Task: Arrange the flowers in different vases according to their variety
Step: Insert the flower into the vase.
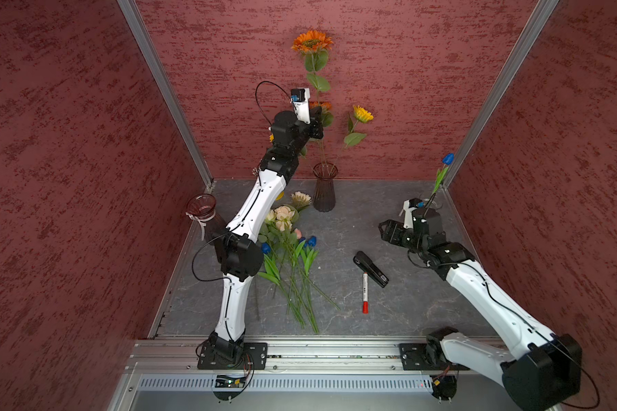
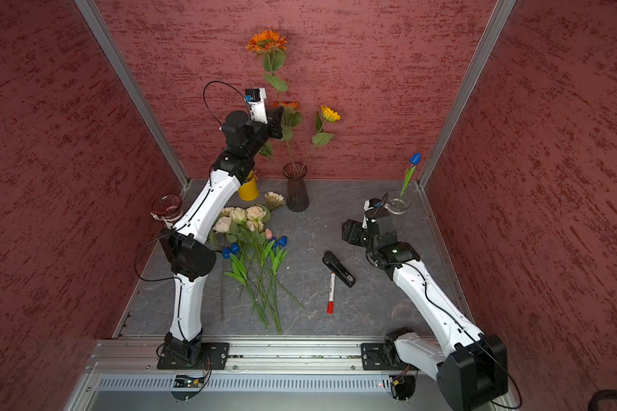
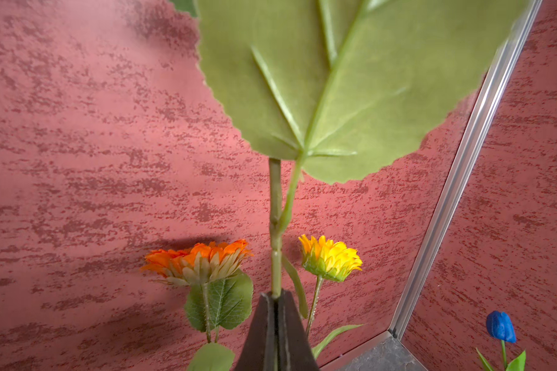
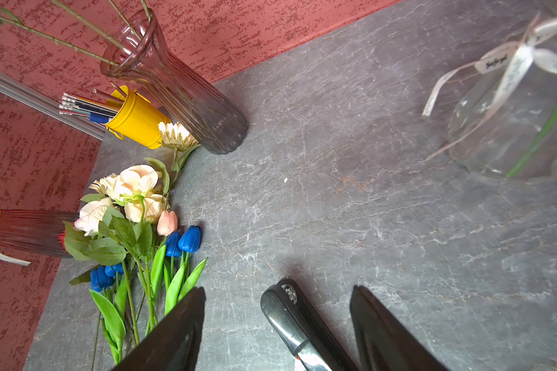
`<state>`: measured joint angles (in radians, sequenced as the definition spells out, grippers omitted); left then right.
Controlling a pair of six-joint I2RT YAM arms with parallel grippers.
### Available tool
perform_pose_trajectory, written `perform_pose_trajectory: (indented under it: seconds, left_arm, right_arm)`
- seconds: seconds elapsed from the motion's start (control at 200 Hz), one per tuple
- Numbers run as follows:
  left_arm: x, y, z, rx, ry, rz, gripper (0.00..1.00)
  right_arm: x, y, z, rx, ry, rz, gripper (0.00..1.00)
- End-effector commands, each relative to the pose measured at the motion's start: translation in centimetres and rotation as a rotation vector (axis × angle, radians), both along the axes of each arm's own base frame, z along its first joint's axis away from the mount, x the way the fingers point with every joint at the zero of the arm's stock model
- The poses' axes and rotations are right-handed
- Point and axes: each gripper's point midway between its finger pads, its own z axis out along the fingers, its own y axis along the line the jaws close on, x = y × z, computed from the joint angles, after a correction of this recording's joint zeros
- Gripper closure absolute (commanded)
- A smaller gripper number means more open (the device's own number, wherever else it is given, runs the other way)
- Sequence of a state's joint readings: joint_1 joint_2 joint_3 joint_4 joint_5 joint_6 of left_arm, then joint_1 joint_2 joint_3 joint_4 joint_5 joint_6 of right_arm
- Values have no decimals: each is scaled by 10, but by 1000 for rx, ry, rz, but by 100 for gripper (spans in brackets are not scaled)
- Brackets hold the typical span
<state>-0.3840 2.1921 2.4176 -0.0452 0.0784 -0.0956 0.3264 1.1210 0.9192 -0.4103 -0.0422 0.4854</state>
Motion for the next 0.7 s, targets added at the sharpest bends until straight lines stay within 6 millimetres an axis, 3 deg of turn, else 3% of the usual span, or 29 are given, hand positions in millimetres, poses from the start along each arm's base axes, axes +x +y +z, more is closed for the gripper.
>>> perform_pose_trajectory:
  seconds: [0.0,0.11,0.215,0.396,0.496,0.696]
  left_arm:
    - [20,-8,-42,44,41,11,100]
    - [31,-16,-85,60,139,-5,99]
    - [20,-35,-105,82,229,-54,33]
    - [-27,-62,-104,128,283,-94,3]
    - [-54,-58,-103,163,293,-60,0]
    - [-110,-25,-111,166,414,-15,0]
  right_arm:
    - [10,9,28,30,-86,22,24]
    - [12,12,24,25,-76,32,24]
    - [9,14,24,21,-75,41,24]
    - [-1,17,35,35,-102,47,24]
    - [-11,16,39,40,-98,49,24]
    - [-25,23,35,66,-53,93,24]
